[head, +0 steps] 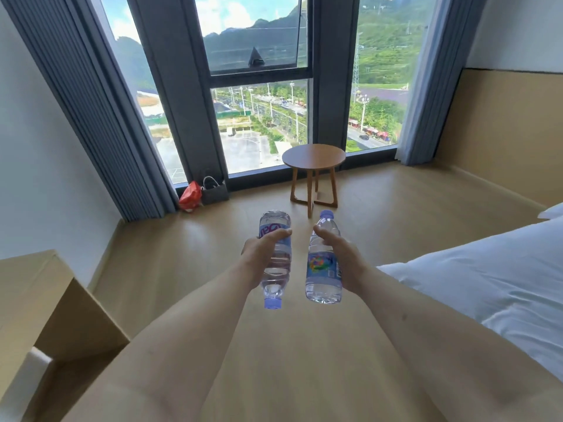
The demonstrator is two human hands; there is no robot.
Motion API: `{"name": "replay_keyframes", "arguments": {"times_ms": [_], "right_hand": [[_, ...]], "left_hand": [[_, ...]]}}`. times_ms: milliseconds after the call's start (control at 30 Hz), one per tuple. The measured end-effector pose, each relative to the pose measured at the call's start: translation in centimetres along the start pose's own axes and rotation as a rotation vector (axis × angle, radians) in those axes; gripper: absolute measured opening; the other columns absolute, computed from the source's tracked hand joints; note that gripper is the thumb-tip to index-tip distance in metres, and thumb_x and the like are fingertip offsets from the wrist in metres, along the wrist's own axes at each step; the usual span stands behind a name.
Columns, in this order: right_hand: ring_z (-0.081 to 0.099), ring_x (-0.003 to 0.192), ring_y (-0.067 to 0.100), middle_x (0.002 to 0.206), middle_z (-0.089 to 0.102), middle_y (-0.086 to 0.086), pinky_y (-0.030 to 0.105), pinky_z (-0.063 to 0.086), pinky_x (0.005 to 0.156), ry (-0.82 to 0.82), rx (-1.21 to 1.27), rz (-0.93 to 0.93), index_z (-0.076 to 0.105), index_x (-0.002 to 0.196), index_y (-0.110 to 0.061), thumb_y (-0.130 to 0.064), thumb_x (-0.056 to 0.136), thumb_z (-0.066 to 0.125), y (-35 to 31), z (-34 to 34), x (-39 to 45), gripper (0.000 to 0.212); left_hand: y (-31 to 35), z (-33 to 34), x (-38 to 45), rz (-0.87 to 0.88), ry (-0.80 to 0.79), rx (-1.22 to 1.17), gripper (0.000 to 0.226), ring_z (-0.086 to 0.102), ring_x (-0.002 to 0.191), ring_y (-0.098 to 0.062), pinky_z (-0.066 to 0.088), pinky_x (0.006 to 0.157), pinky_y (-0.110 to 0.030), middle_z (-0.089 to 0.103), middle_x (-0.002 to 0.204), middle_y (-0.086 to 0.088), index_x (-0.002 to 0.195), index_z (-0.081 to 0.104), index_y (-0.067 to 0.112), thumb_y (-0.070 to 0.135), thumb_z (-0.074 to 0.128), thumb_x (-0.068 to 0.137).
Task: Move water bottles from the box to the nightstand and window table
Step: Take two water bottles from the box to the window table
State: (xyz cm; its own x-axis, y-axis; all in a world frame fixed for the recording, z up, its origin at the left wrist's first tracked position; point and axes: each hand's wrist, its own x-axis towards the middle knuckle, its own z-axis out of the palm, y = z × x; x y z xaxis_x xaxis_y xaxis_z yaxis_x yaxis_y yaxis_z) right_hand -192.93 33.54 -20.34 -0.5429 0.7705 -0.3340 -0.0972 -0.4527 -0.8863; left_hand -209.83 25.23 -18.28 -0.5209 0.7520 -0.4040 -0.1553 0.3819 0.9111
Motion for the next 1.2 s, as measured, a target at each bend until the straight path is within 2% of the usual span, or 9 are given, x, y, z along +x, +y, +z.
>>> {"name": "replay_keyframes", "arguments": {"times_ms": [67,133,267,467,633,800,1000,1067,1200], "right_hand": [[0.070,0.112,0.043,0.128,0.068,0.025,0.049,0.061,0.089,0.033,0.006,0.013,0.053,0.134,-0.012,-0.046,0.085,0.078,-0.9,0.6,3.5,0.065],[0.071,0.108,0.043,0.125,0.069,0.025,0.047,0.062,0.085,0.065,0.009,0.025,0.052,0.134,-0.011,-0.046,0.086,0.077,-1.7,1.2,7.2,0.064],[0.071,0.107,0.042,0.129,0.068,0.025,0.050,0.059,0.094,0.069,-0.002,0.045,0.051,0.137,-0.010,-0.047,0.088,0.074,-3.2,2.4,15.3,0.065],[0.075,0.088,0.034,0.102,0.072,0.015,0.043,0.063,0.079,0.145,0.025,0.036,0.052,0.130,-0.013,-0.048,0.086,0.076,-6.8,5.5,28.8,0.061],[0.074,0.097,0.039,0.108,0.070,0.019,0.045,0.063,0.081,0.228,0.038,-0.001,0.053,0.128,-0.013,-0.046,0.082,0.080,-10.8,8.3,38.5,0.062],[0.075,0.100,0.039,0.110,0.071,0.019,0.050,0.061,0.089,0.261,0.072,0.007,0.054,0.127,-0.013,-0.045,0.082,0.081,-12.7,9.2,46.8,0.061],[0.075,0.084,0.037,0.098,0.072,0.018,0.050,0.063,0.084,0.288,0.107,0.018,0.056,0.125,-0.012,-0.043,0.079,0.084,-14.5,7.4,57.7,0.063],[0.074,0.083,0.036,0.098,0.070,0.018,0.050,0.062,0.085,0.285,0.112,0.021,0.055,0.126,-0.012,-0.043,0.078,0.085,-15.3,6.1,62.0,0.064],[0.071,0.078,0.033,0.095,0.068,0.017,0.047,0.062,0.081,0.271,0.143,0.024,0.056,0.124,-0.014,-0.045,0.074,0.087,-18.1,3.2,71.3,0.066]], "left_hand": [[1.2,-0.3,3.5,-0.019,0.006,-0.006,0.072,0.077,0.067,-0.028,0.057,0.050,-0.033,0.078,0.092,-0.015,0.116,0.063,0.009,0.052,0.089,0.064],[2.3,-0.7,7.2,-0.030,0.007,-0.009,0.072,0.077,0.067,-0.027,0.057,0.051,-0.031,0.078,0.091,-0.014,0.116,0.063,0.010,0.053,0.088,0.064],[4.6,-1.5,15.4,-0.032,-0.016,-0.006,0.076,0.076,0.079,-0.029,0.055,0.057,-0.033,0.076,0.097,-0.012,0.122,0.058,0.011,0.055,0.087,0.068],[10.1,-3.6,29.3,-0.025,-0.098,0.031,0.073,0.077,0.081,-0.031,0.060,0.063,-0.036,0.076,0.101,-0.015,0.122,0.060,0.009,0.053,0.086,0.070],[16.0,-5.3,39.5,-0.011,-0.154,0.056,0.070,0.076,0.085,-0.032,0.063,0.080,-0.045,0.075,0.101,-0.017,0.121,0.059,0.007,0.051,0.085,0.074],[19.8,-5.1,47.7,-0.017,-0.169,0.031,0.069,0.075,0.087,-0.033,0.062,0.082,-0.045,0.074,0.103,-0.017,0.123,0.057,0.009,0.051,0.084,0.075],[21.9,-3.0,57.7,-0.056,-0.173,0.031,0.070,0.076,0.087,-0.033,0.061,0.087,-0.049,0.075,0.102,-0.017,0.122,0.058,0.009,0.053,0.084,0.075],[22.9,-2.0,61.5,-0.060,-0.175,0.039,0.071,0.076,0.087,-0.033,0.062,0.085,-0.047,0.075,0.103,-0.016,0.123,0.058,0.009,0.053,0.084,0.075],[25.8,0.3,69.9,-0.053,-0.164,0.051,0.067,0.077,0.081,-0.032,0.062,0.070,-0.040,0.077,0.096,-0.017,0.118,0.059,0.009,0.052,0.084,0.075]]}}
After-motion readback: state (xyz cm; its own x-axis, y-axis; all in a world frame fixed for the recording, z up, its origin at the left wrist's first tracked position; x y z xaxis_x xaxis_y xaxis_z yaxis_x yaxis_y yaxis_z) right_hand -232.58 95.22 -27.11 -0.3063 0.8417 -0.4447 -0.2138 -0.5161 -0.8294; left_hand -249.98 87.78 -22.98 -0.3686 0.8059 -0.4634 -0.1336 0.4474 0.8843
